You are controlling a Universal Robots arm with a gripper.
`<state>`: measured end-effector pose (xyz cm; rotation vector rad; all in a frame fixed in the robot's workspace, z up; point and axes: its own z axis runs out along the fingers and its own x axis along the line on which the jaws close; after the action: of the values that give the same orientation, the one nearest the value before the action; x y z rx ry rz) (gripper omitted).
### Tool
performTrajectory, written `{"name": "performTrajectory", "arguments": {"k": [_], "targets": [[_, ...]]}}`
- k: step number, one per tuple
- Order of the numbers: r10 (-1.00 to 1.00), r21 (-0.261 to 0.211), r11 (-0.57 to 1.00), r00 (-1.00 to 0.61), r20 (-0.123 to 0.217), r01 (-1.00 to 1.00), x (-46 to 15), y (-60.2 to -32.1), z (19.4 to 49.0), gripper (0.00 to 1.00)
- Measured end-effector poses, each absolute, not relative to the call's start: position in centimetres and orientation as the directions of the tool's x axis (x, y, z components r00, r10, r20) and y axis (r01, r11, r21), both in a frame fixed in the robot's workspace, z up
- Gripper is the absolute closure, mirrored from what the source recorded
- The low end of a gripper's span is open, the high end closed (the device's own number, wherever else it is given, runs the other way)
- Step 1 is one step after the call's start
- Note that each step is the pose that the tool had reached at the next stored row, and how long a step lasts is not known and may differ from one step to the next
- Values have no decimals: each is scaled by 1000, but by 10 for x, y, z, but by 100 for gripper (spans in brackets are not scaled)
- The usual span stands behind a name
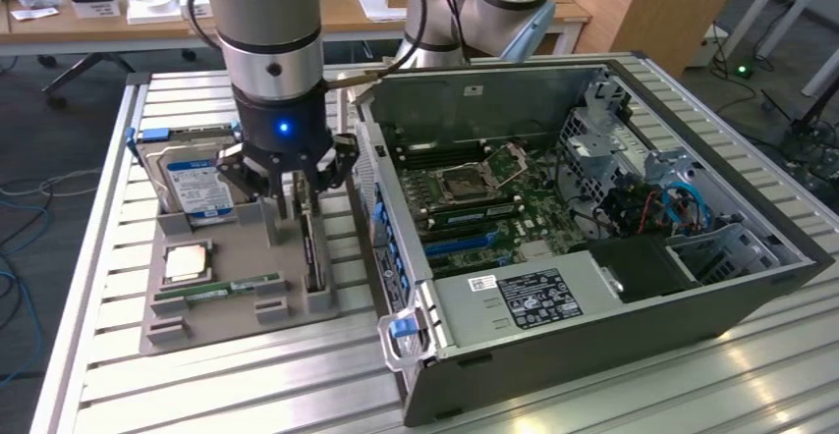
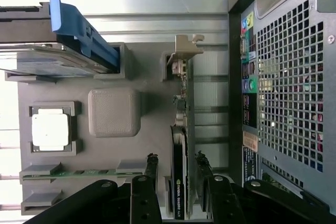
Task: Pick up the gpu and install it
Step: 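Pick up the gpu and move the gpu toward the slot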
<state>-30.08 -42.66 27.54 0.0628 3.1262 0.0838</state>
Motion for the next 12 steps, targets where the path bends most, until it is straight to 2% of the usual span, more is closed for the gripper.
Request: {"name": "performTrajectory", "arguments": {"k": [12], "targets": [[40,54,998,-999,-13,40,-298,-427,261,58]]}}
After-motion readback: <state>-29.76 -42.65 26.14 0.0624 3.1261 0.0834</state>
